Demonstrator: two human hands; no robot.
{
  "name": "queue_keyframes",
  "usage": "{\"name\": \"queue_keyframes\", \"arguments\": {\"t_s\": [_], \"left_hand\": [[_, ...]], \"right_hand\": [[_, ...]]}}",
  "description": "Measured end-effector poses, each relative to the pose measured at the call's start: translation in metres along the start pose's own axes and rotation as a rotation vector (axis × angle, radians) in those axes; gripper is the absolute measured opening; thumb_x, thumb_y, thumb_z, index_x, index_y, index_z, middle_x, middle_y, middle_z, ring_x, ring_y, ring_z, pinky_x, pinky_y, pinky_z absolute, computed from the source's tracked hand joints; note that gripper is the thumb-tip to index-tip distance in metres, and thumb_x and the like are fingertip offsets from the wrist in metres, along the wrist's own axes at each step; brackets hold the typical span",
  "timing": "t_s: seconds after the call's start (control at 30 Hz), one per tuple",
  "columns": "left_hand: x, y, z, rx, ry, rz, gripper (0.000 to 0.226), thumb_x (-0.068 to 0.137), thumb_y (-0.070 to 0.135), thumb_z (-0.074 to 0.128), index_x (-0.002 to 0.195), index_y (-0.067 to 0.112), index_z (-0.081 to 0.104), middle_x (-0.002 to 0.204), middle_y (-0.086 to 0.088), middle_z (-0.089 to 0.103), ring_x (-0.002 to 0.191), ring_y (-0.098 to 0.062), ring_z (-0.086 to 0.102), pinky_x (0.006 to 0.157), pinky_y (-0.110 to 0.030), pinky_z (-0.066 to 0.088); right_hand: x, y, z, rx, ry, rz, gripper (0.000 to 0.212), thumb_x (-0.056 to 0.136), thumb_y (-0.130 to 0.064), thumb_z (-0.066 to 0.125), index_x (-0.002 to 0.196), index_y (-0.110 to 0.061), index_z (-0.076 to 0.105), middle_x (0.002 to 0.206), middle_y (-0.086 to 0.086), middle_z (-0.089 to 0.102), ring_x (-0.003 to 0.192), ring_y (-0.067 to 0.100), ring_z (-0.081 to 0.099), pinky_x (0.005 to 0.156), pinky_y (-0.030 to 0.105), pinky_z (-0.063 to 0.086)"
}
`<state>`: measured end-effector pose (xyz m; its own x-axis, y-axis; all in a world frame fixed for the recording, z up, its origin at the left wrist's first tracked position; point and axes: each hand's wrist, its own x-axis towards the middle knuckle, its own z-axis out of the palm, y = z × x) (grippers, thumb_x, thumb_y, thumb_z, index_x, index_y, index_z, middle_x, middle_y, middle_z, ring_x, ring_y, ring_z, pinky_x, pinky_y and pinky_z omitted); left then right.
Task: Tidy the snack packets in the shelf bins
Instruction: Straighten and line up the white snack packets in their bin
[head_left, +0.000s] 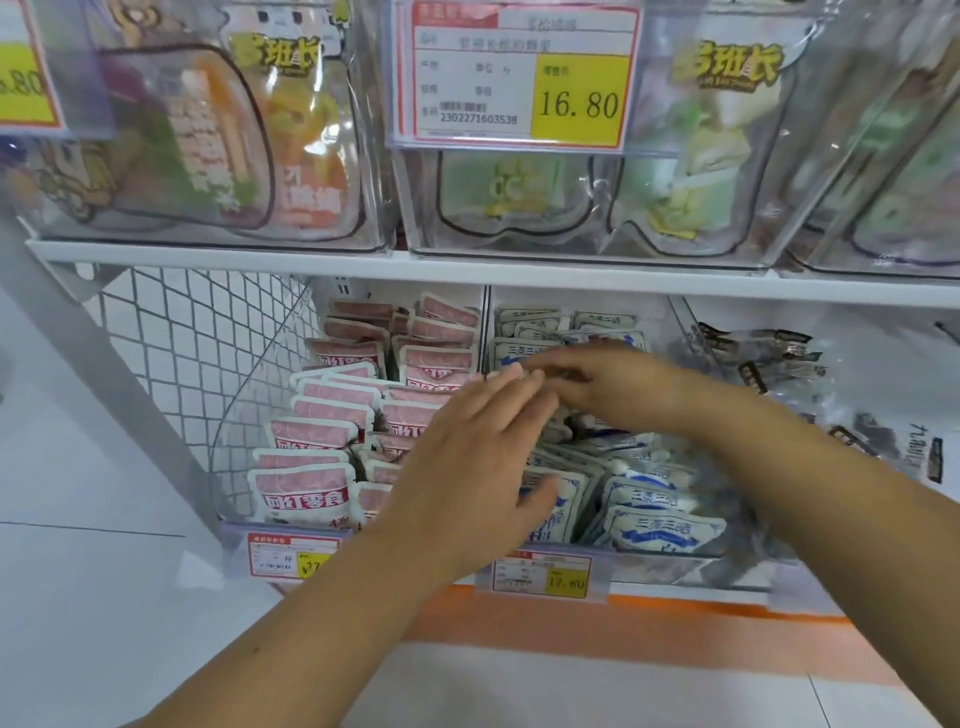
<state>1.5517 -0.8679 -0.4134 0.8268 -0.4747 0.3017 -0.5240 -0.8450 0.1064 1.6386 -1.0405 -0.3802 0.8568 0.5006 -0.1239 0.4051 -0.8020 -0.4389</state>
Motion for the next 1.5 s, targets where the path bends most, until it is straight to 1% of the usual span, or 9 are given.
{"name": "queue_keyframes", "arguments": {"t_s": [0.17, 0.3, 0.5, 0.77, 0.93, 1.1, 1.27, 1.43, 1.5], "left_hand": [[0.015, 0.020, -0.002, 0.010, -0.226, -0.009, 0.073, 0.098, 0.057, 0.028, 0.153, 0.018, 0.001, 0.160, -0.003, -0.012, 0.147, -0.018, -0.007, 0.109, -0.028, -0.011], [0.038, 0.024, 0.014, 0.051, -0.411, -0.118, 0.076, 0.096, 0.062, 0.018, 0.152, 0.017, -0.003, 0.160, -0.006, -0.012, 0.147, -0.022, -0.012, 0.119, -0.049, -0.002], [0.047, 0.019, 0.023, 0.104, -0.494, -0.172, 0.076, 0.094, 0.064, 0.013, 0.153, 0.017, 0.001, 0.161, -0.009, 0.001, 0.148, -0.025, -0.003, 0.118, -0.052, 0.002], [0.068, 0.019, 0.024, -0.063, -0.201, -0.142, 0.071, 0.095, 0.060, 0.031, 0.151, 0.021, 0.008, 0.159, -0.002, 0.009, 0.146, -0.021, 0.001, 0.119, -0.045, 0.006], [0.072, 0.013, 0.030, 0.006, -0.439, -0.231, 0.074, 0.095, 0.063, 0.017, 0.153, 0.017, 0.008, 0.159, -0.010, 0.014, 0.145, -0.028, 0.014, 0.118, -0.047, 0.012], [0.060, 0.027, 0.022, -0.027, -0.438, -0.277, 0.075, 0.096, 0.062, 0.018, 0.151, 0.011, 0.014, 0.151, -0.013, 0.032, 0.140, -0.029, 0.026, 0.117, -0.044, 0.014], [0.046, 0.033, 0.026, -0.040, -0.385, -0.301, 0.072, 0.097, 0.057, 0.020, 0.152, 0.012, 0.007, 0.158, -0.010, 0.016, 0.146, -0.027, 0.006, 0.119, -0.044, 0.002], [0.036, 0.036, 0.030, -0.029, -0.241, -0.276, 0.068, 0.095, 0.057, 0.017, 0.150, 0.017, 0.018, 0.155, -0.008, 0.021, 0.144, -0.029, 0.011, 0.118, -0.046, 0.007], [0.032, 0.035, 0.031, 0.003, -0.218, -0.269, 0.076, 0.088, 0.060, 0.005, 0.149, 0.018, 0.019, 0.154, -0.009, 0.021, 0.144, -0.029, 0.012, 0.118, -0.045, 0.008]], "right_hand": [[-0.007, 0.039, -0.042, 0.153, 0.253, 0.205, 0.021, 0.097, -0.024, 0.050, 0.108, -0.035, 0.065, 0.107, -0.016, 0.064, 0.101, 0.007, 0.058, 0.081, 0.012, 0.043], [0.019, 0.066, -0.046, -0.006, 0.056, 0.224, 0.029, 0.093, -0.010, 0.056, 0.121, -0.012, 0.060, 0.127, 0.009, 0.060, 0.116, 0.023, 0.054, 0.096, 0.027, 0.041], [0.039, 0.080, -0.034, -0.470, -0.087, 0.199, 0.044, 0.086, -0.006, 0.043, 0.127, -0.020, 0.048, 0.125, 0.009, 0.058, 0.103, 0.025, 0.055, 0.081, 0.028, 0.045], [0.021, 0.076, -0.030, -0.351, 0.084, 0.197, 0.040, 0.086, -0.013, 0.058, 0.126, -0.012, 0.053, 0.125, 0.010, 0.055, 0.117, 0.028, 0.050, 0.091, 0.030, 0.041], [-0.006, 0.069, -0.031, -0.192, 0.196, 0.175, 0.041, 0.087, -0.026, 0.066, 0.127, -0.020, 0.058, 0.119, 0.004, 0.054, 0.111, 0.024, 0.051, 0.089, 0.030, 0.040], [-0.017, 0.058, -0.035, -0.010, 0.351, 0.225, 0.030, 0.085, -0.033, 0.066, 0.115, -0.039, 0.062, 0.107, -0.005, 0.064, 0.091, 0.016, 0.058, 0.074, 0.026, 0.045], [-0.008, 0.038, -0.041, 0.069, 0.218, 0.273, 0.031, 0.084, -0.044, 0.067, 0.102, -0.022, 0.057, 0.073, -0.004, 0.058, 0.064, 0.010, 0.055, 0.054, 0.025, 0.038], [0.020, 0.021, -0.030, 0.102, 0.026, 0.092, 0.019, 0.082, -0.032, 0.071, 0.087, -0.038, 0.055, 0.082, -0.018, 0.052, 0.084, 0.011, 0.052, 0.060, 0.020, 0.033], [0.035, 0.017, -0.013, 0.040, 0.014, 0.055, 0.030, 0.083, -0.028, 0.072, 0.111, -0.026, 0.062, 0.098, -0.014, 0.058, 0.096, 0.015, 0.053, 0.069, 0.018, 0.036]]}}
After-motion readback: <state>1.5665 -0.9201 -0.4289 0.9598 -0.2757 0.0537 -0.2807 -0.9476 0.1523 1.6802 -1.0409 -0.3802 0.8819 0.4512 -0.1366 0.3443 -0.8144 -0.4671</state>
